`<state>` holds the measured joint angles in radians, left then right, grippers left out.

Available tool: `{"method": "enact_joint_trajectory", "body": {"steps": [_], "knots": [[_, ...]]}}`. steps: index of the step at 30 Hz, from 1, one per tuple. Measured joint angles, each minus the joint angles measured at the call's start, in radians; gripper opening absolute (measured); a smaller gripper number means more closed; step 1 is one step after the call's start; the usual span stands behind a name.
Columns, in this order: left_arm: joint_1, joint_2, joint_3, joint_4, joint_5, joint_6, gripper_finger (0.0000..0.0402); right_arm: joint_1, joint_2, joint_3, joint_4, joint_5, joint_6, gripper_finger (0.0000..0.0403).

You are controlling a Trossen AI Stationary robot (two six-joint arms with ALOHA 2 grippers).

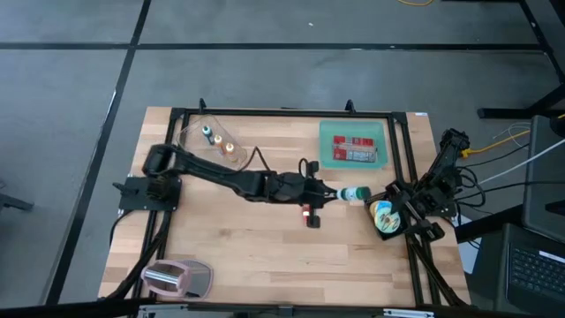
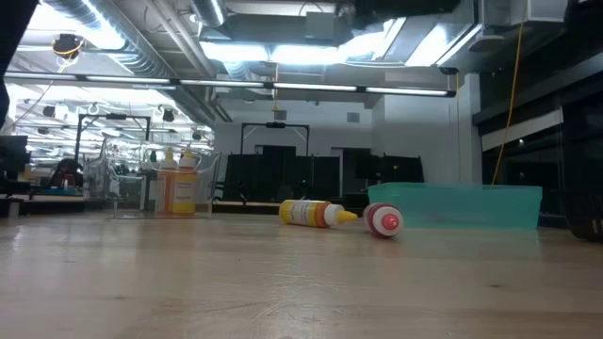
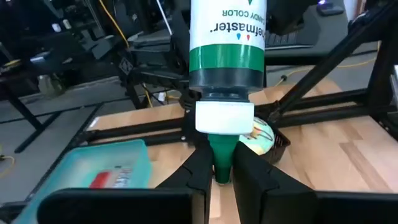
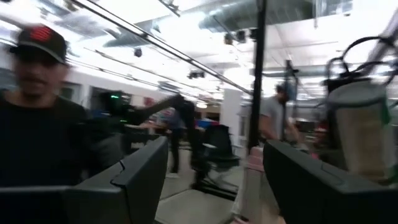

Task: Pick & Place Food Item
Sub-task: Put the green food coloring bottle into the transparent bin

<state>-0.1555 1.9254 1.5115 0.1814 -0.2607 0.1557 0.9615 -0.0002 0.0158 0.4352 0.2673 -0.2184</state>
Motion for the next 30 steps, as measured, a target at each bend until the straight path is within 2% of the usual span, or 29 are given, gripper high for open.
{"method": "enact_joint_trajectory", "body": {"steps": [4,9,17,22,27,30], "knots": [[-0.001,0.057,0.0,0.105,-0.01,-0.034,0.0033,0.0,0.0,0.0,-0.001,0.038,-0.003,0.0259],[-0.019,0.073,0.0,0.137,-0.108,-0.038,0.0033,0.0,0.0,0.0,0.01,0.013,0.005,0.0259],[-0.06,0.071,0.0,0.154,-0.164,-0.037,0.0033,0.0,0.0,0.0,0.007,0.007,0.087,0.0259],[-0.076,0.071,0.0,0.147,-0.213,-0.048,0.0033,0.0,0.0,0.0,0.013,0.188,0.151,0.0259],[-0.081,0.071,0.0,0.095,-0.211,-0.092,0.0033,0.0,0.0,0.0,-0.054,0.159,0.23,0.0259],[-0.081,0.071,0.0,0.069,-0.209,-0.108,0.0033,0.0,0.001,0.0,-0.055,0.334,0.287,0.0259]]}}
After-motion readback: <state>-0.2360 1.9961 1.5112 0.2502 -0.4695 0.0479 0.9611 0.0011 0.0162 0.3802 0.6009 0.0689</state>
